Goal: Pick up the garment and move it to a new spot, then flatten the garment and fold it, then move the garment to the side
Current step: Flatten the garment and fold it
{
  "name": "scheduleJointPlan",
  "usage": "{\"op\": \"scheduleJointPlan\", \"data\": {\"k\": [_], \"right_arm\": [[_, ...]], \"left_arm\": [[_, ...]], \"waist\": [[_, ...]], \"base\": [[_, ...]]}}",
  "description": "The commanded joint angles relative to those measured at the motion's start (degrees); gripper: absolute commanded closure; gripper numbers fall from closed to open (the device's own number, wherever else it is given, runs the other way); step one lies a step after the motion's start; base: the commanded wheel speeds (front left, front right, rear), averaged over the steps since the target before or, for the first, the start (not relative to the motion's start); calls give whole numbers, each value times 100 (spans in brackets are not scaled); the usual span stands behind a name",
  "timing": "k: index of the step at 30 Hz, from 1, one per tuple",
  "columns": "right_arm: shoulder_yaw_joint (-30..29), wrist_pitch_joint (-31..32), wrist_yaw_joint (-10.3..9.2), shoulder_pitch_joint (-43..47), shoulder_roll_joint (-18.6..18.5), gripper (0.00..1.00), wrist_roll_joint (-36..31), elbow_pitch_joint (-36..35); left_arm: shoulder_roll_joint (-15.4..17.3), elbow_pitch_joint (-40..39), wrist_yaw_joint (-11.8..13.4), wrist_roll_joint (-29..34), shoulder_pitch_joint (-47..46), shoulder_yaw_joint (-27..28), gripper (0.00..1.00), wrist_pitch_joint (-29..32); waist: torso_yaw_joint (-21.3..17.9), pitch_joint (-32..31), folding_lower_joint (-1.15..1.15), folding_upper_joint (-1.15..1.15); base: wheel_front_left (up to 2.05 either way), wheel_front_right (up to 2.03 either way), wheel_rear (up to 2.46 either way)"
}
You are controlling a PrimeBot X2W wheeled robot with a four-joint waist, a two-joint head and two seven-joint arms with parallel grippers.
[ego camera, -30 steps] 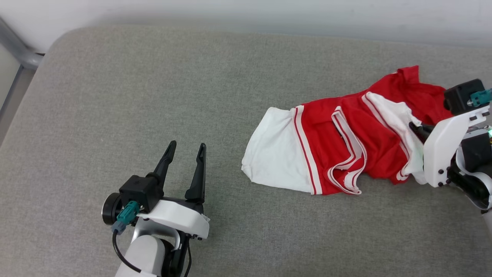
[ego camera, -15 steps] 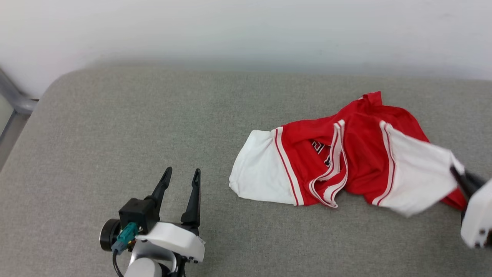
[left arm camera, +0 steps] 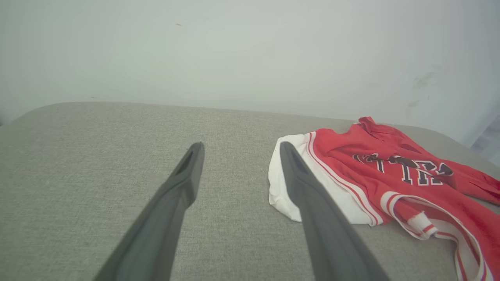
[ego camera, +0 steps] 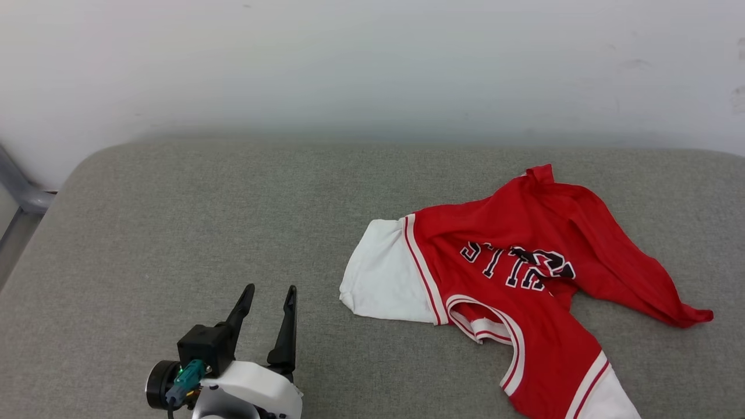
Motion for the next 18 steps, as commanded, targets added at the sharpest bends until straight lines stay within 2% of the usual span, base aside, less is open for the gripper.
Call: {"op": "scheduleJointPlan", "data": {"k": [1,6,11,18], "right_arm": [[66,-299,-2,-122,-67,0,35,0],[214,-1319,-2,-267,-216,0,144,-186],[336,-2091,-2,-373,-292,0,-151,-586],[863,-2380,-2,-474,-245,0,-822,-1060]], "left_arm": [[17,-20,9,-15,83,-11,0,20],[45,-57,44,-40,144,-36,0,72],[80,-103,86,-52,174,-39,0,113],[203,-126,164,-32,-6,-9,0,320]], "waist": [[-16,-36,1,0],[-39,-96,1,0],[-70,-115,1,0],[-174,-60,1,0]], "base": [[0,0,0],[0,0,0],[0,0,0],[0,0,0]]}}
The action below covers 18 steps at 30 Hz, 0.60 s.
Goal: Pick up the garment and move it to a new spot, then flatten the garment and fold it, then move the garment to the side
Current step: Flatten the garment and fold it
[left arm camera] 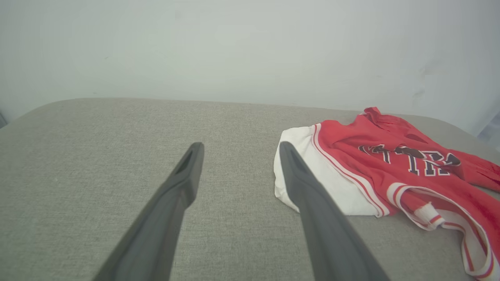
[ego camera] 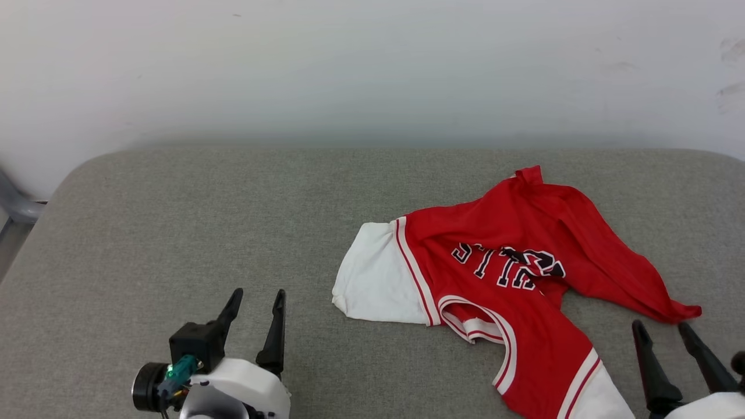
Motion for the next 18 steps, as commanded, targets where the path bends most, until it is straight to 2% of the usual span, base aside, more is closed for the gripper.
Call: {"op": "scheduleJointPlan", "data": {"k": [1,6,9,18], "right_arm": [[163,-15,-2,-84,28,0,-156,-152],[394,-91,-2,-159,109,0,-374,-479],[507,-147,-2,-260,168,0,-419,-643],[646,-219,-2,-621,270,0,-478,-761]], "left_arm": [[63,-26,47,37,-167,-3,0,116],[191,-32,-2,56,-486,-61,0,495],[230,-30,-59,39,-828,-135,0,920],[410,747,-377,-138,-1944,-667,0,2902]], "waist": [[-63,55,0,0],[-207,265,0,0],[-354,503,0,0],[-672,1102,0,0]], "base": [[0,0,0],[0,0,0],[0,0,0],[0,0,0]]}}
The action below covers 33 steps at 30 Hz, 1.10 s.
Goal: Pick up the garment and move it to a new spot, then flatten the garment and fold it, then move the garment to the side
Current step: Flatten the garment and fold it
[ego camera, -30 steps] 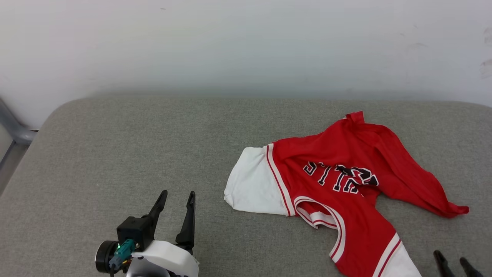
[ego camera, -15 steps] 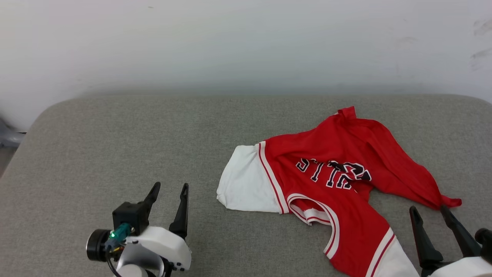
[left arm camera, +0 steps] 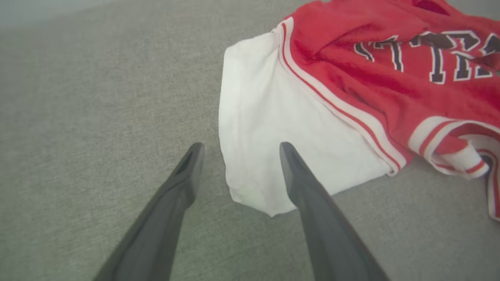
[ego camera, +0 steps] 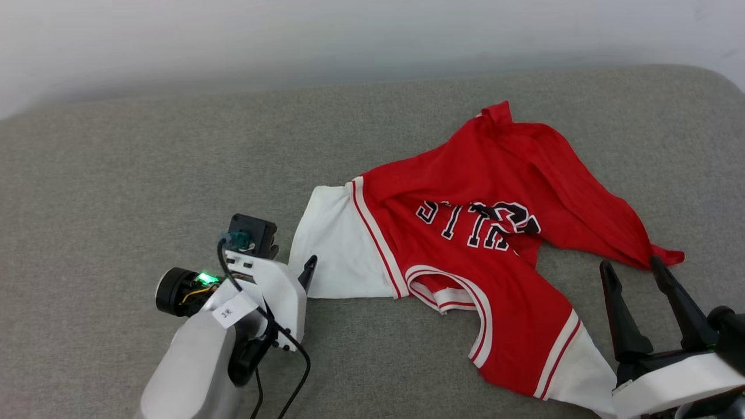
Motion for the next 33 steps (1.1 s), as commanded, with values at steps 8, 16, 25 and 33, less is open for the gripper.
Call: {"op": "scheduleJointPlan", "data": {"k": [8,16,25,33], "right_arm": [[44,-184,-2,-299,64,0,91,78],[38,-276,-2,-381,72,0,139,163],[-61,-217,-2,-237,14,0,196,325],[-300,-23,-2,-22,-143,0,375,597]], "left_arm": [[142,935,-95,-61,-451,-431,0,1371],[286,1031,-143,-181,-478,-936,100,1687],[573,561,309,-276,-379,-335,100,401],[867,-35,785,-446,248,197,100,-151]], "waist": [[-241,345,-1,0],[-232,366,-1,0],[23,20,-1,0],[390,-326,-1,0]], "base": [[0,0,0],[0,0,0],[0,0,0],[0,0,0]]}}
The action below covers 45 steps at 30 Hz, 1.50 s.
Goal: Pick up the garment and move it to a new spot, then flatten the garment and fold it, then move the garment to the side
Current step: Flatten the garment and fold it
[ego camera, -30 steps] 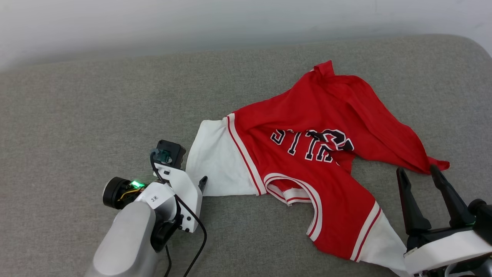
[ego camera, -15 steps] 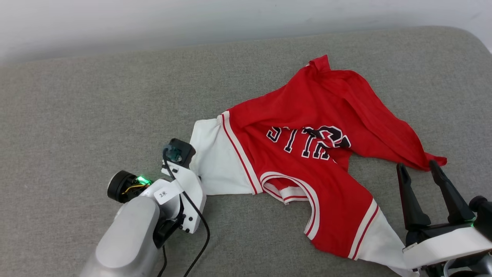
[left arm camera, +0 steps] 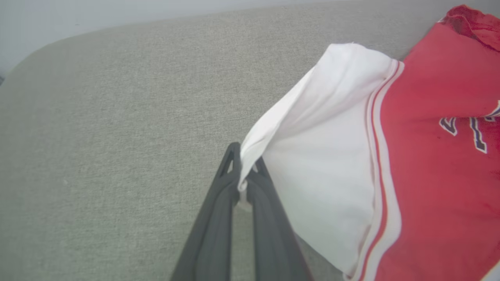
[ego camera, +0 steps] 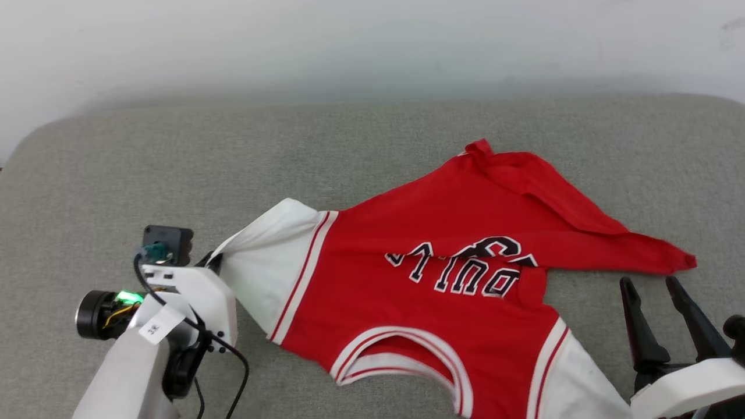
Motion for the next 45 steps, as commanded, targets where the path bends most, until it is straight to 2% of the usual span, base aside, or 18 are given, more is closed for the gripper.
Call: {"op": "scheduleJointPlan", "data": {"k": [1,7,8,11,15,20,24,33,34,35,40,45], "right_arm": [[-33,55,-2,96,-59,0,74,73],[-83,528,-2,506,-224,0,265,364],[59,1564,-2,884,-494,0,498,523],[187,2385,-2,1099,-720,0,609,507],[351,3156,-2,1161,-896,0,679,437],[681,3372,-2,848,-985,0,613,577],[930,3334,-2,575,-1110,0,337,993],[1305,3570,-2,262,-983,0,579,2045],[1341,3602,-2,252,-982,38,623,2132],[1372,3613,-2,218,-973,100,683,2188],[1418,3524,6,46,-998,100,843,2202],[1245,3369,-2,-70,-1139,100,888,1803]], "left_arm": [[85,-130,108,-47,219,119,100,-87],[232,-657,403,-211,995,444,100,-219],[244,-1045,491,-274,1444,464,100,-174],[217,-1298,547,-282,1677,440,100,-147],[172,-1558,613,-291,1863,384,100,-98],[127,-1775,644,-320,1867,325,100,-61],[89,-1871,645,-328,1769,284,100,-93],[43,-1886,604,-337,1607,235,100,-193],[37,-1879,601,-338,1593,231,100,-213],[31,-1879,600,-344,1580,229,100,-224],[38,-1895,594,-375,1590,232,100,-286],[115,-1954,657,-296,1678,241,100,-357]], "waist": [[150,-155,0,0],[326,-417,0,0],[384,-538,0,0],[397,-608,0,0],[410,-646,0,0],[472,-521,0,0],[526,-348,0,0],[613,-63,0,0],[616,-52,0,0],[618,-45,0,0],[585,-116,0,0],[519,-329,0,0]], "base": [[0,0,0],[0,0,0],[0,0,0],[0,0,0],[0,0,0],[0,0,0],[0,0,0],[0,0,0],[0,0,0],[0,0,0],[0,0,0],[0,0,0]]}}
